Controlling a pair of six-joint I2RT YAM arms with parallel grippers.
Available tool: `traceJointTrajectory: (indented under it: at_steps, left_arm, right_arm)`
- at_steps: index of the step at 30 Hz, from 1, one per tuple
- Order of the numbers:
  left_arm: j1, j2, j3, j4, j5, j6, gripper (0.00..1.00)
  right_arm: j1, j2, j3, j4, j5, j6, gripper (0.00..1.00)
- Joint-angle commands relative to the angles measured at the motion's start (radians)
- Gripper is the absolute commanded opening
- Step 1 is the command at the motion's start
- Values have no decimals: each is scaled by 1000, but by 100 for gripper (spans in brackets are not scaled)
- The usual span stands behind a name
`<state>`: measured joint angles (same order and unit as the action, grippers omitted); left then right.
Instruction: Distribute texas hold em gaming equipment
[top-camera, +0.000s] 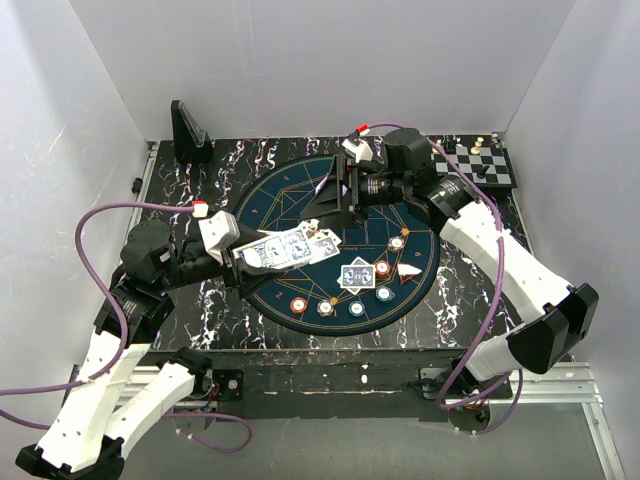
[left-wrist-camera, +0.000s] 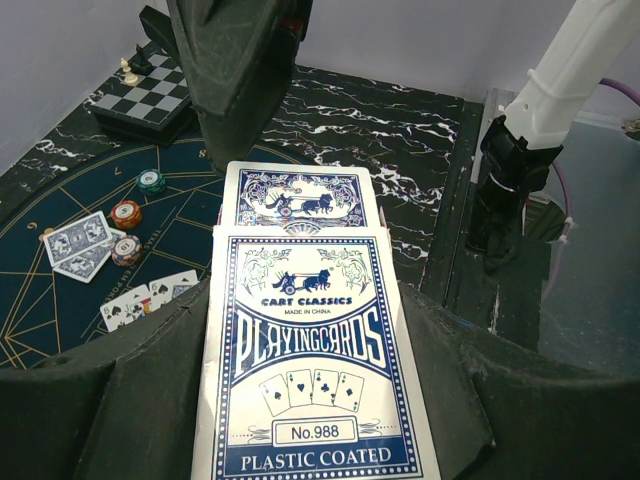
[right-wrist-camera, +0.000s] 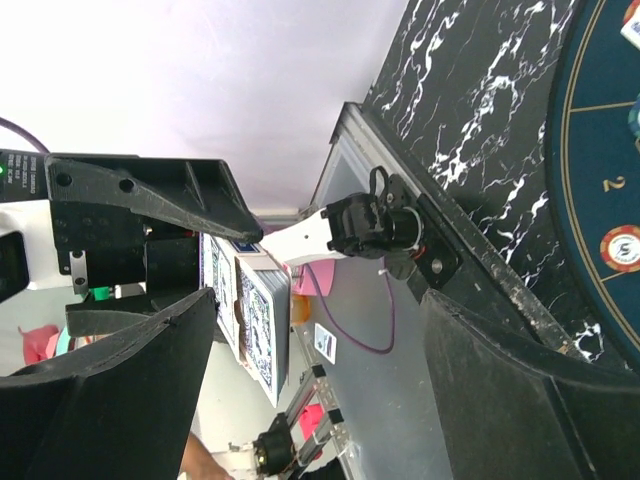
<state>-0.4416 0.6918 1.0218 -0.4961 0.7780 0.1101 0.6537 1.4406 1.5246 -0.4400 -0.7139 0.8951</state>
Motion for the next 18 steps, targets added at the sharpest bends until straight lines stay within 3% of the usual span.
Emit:
traceJointTrajectory:
  at_steps: [1, 18]
  left_arm:
    - [1, -6, 0, 51, 17, -24, 0]
    - [3, 3, 21, 41, 14, -15, 0]
  right_arm:
    - [33, -45, -10, 57, -25, 38, 89]
    - [87, -43, -70, 116, -61, 73, 91]
